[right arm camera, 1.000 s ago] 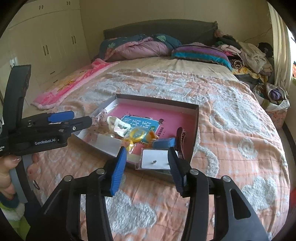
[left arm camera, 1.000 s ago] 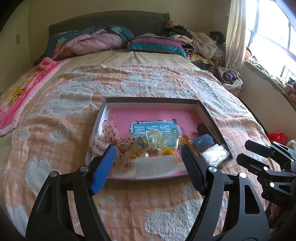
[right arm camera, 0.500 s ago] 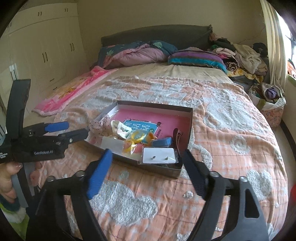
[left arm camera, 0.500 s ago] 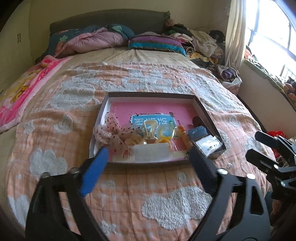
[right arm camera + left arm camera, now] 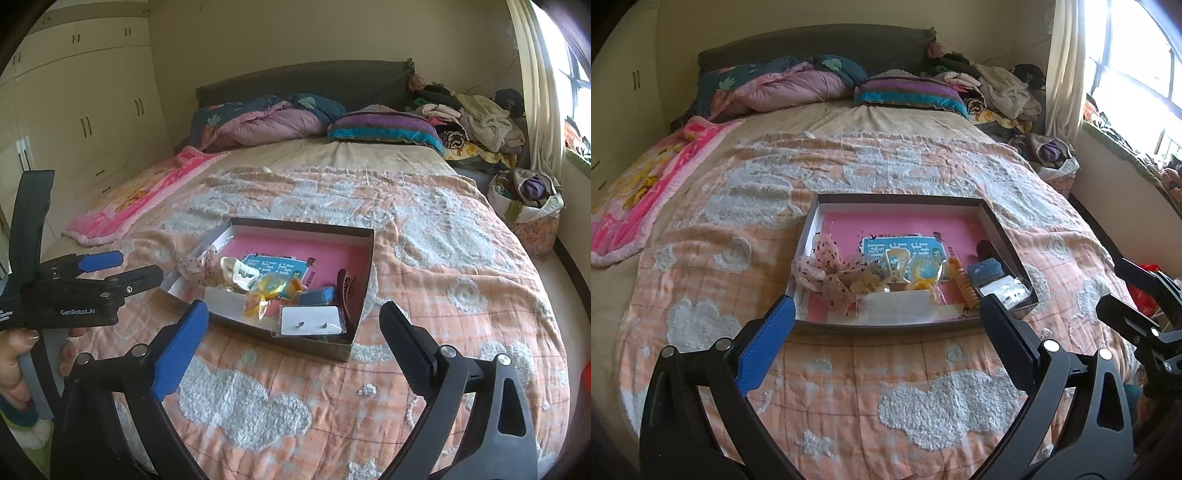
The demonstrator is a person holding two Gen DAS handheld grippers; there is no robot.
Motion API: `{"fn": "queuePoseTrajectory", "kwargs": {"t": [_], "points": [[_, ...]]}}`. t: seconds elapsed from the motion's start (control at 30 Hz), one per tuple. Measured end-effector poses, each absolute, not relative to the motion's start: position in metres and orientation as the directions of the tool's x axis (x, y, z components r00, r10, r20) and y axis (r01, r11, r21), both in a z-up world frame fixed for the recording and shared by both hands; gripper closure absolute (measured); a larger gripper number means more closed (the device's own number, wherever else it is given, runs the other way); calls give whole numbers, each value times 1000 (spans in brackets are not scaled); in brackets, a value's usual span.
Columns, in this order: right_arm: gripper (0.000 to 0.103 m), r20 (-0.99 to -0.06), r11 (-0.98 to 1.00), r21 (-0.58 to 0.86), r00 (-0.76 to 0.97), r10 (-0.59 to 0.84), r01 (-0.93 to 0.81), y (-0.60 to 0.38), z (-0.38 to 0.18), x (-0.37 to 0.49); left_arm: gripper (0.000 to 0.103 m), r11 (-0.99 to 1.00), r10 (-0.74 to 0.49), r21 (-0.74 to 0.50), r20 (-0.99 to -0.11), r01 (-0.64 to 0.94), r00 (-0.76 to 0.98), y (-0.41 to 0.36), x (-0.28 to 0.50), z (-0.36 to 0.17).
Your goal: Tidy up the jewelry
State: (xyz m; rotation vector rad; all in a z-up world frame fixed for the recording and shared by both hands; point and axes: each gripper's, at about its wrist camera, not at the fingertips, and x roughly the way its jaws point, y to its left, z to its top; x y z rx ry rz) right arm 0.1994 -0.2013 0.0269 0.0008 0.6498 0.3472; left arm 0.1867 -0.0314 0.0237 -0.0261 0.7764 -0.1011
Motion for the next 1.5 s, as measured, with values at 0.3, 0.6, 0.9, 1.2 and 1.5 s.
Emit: {"fn": "queuePoseTrajectory", "kwargs": {"t": [0.3,0.6,0.9,1.2,1.5], "points": [[10,-565,939,99,758,326,-330,-199,42,183,9,994,-107,-67,-681,84,725,-31,172,35],[5,-520,933,80,784,339,-350,-197,59,149,9,995,-100,-64,-658,77,746,-28,140,47],[4,-521,934,81,784,337,-348,-204,50,113,9,997,-80,-63,-646,51,760,-25,95,33],[4,-541,945,73,783,306,-319,-212,26,92,9,996,-79,-73,-624,43,777,-25,63,15],[4,-563,949,83,772,296,-303,-211,2,80,9,997,-65,-65,-668,29,742,-23,56,-13]]}}
